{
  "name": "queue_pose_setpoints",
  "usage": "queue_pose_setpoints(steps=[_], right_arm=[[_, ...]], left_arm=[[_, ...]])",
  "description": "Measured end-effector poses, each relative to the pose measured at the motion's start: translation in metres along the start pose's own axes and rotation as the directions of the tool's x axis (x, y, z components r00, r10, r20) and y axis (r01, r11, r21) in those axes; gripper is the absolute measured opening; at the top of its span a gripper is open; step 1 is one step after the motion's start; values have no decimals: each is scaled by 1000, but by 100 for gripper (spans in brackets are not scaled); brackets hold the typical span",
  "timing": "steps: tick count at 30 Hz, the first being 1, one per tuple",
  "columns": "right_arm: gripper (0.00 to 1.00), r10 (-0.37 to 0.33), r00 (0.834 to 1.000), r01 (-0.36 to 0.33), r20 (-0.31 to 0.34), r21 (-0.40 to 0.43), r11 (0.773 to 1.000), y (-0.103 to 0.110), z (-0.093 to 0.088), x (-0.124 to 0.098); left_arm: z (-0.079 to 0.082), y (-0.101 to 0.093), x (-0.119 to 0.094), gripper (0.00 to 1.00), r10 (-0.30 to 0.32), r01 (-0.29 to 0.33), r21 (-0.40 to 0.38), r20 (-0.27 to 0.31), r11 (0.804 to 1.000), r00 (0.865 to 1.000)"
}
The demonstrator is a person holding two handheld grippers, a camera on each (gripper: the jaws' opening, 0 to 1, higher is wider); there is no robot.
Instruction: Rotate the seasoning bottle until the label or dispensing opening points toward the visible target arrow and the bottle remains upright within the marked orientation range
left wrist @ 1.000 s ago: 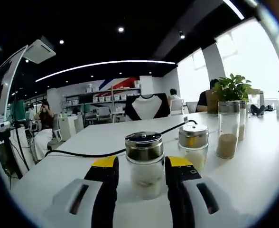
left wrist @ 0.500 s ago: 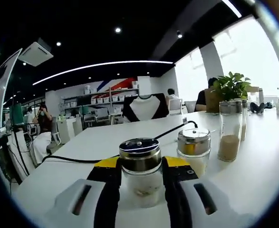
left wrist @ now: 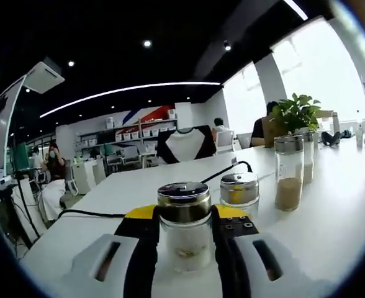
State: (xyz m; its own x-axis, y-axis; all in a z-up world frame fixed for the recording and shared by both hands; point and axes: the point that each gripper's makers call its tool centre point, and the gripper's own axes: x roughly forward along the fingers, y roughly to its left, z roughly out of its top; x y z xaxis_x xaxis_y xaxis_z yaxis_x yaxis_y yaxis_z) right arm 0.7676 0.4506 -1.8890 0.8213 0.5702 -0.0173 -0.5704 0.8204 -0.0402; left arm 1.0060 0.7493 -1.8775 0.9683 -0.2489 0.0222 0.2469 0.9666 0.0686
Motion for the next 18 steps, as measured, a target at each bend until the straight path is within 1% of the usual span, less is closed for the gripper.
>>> queue_pose_setpoints(steps=[2,4,6,8,10,12,13,15,17,18], right_arm=[[79,2,1000,-2,2,2,1000,1,0,0],[79,4,1000,-4,0,7,1000,3,-1,2],[78,7,1000,-7,0,8,1000,5,-1,2],[78,12,1000,-12,-2,8,1000,8,-2,3],[78,17,1000,-17,-3,5,1000,10,-2,4],[78,26,1000,-26,-4,4,1000,13,-2,5],[78,29,1000,-29,-3,3,1000,15,-2,5],[78,33,999,-33,-1,3,999,17,-1,6],[78,36,999,-36,1,5,999,19,-1,6],[78,38,999,-38,2,4,999,20,-1,7]], left_arm=[[1,-3,-5,35,-14,14,3,-6,1000,1000],[6,-12,-10,35,-37,37,52,5,998,999],[8,-16,-13,35,-54,54,69,3,996,999],[12,-25,-20,35,-83,82,62,12,995,996],[14,-31,-24,34,-98,97,60,14,994,995],[15,-40,-28,34,-136,135,92,5,987,991],[14,-48,-32,34,-166,166,107,-8,980,986],[14,-55,-37,34,-188,189,101,-13,977,982],[15,-66,-45,34,-225,225,91,-17,970,974],[17,-71,-49,34,-239,240,68,-11,968,971]])
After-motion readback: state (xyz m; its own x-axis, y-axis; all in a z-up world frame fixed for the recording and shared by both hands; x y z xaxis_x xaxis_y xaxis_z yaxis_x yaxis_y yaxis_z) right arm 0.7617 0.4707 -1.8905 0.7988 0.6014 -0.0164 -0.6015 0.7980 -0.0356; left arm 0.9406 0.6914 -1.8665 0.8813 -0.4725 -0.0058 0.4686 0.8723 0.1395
